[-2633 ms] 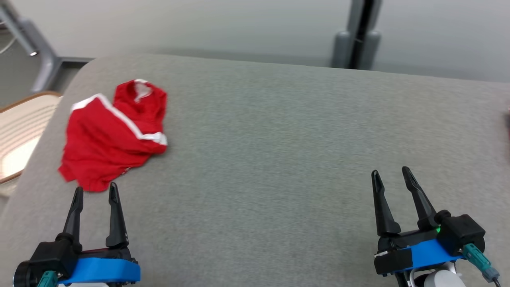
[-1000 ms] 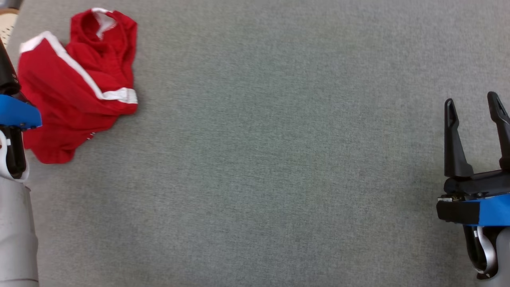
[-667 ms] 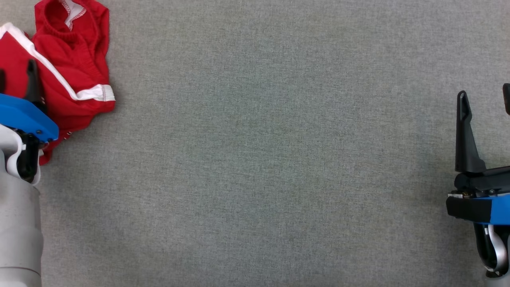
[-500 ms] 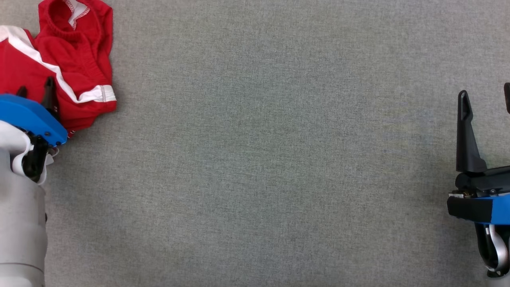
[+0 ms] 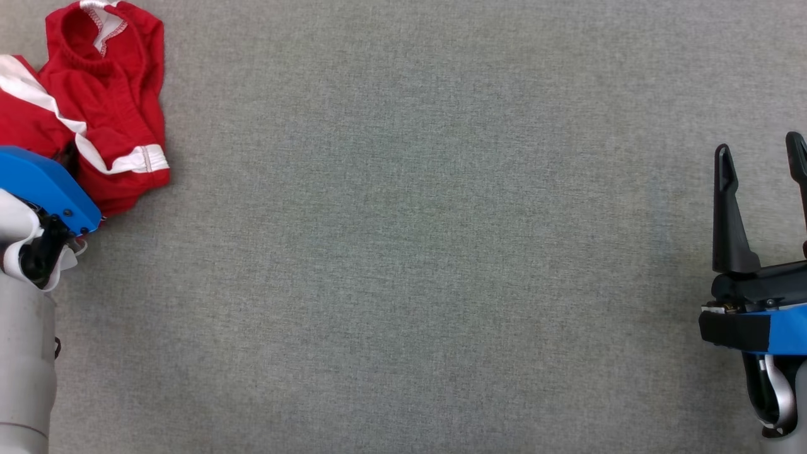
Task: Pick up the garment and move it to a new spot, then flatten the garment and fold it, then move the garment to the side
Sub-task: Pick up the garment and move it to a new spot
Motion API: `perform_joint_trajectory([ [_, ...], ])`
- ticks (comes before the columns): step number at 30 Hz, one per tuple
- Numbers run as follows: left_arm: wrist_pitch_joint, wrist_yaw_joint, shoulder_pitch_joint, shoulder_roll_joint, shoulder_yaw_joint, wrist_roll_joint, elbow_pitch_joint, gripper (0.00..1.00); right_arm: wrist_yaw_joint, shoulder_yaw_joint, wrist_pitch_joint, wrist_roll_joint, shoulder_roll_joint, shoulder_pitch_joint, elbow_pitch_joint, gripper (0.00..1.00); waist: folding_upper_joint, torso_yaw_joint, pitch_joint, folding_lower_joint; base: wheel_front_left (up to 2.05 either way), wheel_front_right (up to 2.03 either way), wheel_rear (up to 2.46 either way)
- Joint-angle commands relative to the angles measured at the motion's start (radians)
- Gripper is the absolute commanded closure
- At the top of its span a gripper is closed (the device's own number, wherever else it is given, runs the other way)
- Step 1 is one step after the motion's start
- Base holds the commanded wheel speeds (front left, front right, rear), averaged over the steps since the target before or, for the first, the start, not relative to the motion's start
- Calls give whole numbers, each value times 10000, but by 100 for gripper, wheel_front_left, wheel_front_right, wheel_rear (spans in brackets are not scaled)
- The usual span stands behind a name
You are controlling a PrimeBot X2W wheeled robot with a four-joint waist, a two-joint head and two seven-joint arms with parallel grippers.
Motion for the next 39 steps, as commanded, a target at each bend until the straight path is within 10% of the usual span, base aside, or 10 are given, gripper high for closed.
perform_joint_trajectory([
  [1, -123, -42, 149, 84, -89, -26, -61, 100, -8, -10, -67, 80, 56, -76, 60, 0, 0, -68, -58, 0, 0, 0, 0],
  [23, -2711, -36, -1430, 758, -2012, 1377, -3922, 100, -8, 229, -1120, 378, 1306, 71, 1806, 0, 0, -2036, -1885, 0, 0, 0, 0],
  [39, -1912, 51, -874, -707, -3766, 1515, -7043, 100, -6, 710, -1243, 1367, 1654, 147, 2321, 0, 0, -4635, -2197, 0, 0, 0, 0],
])
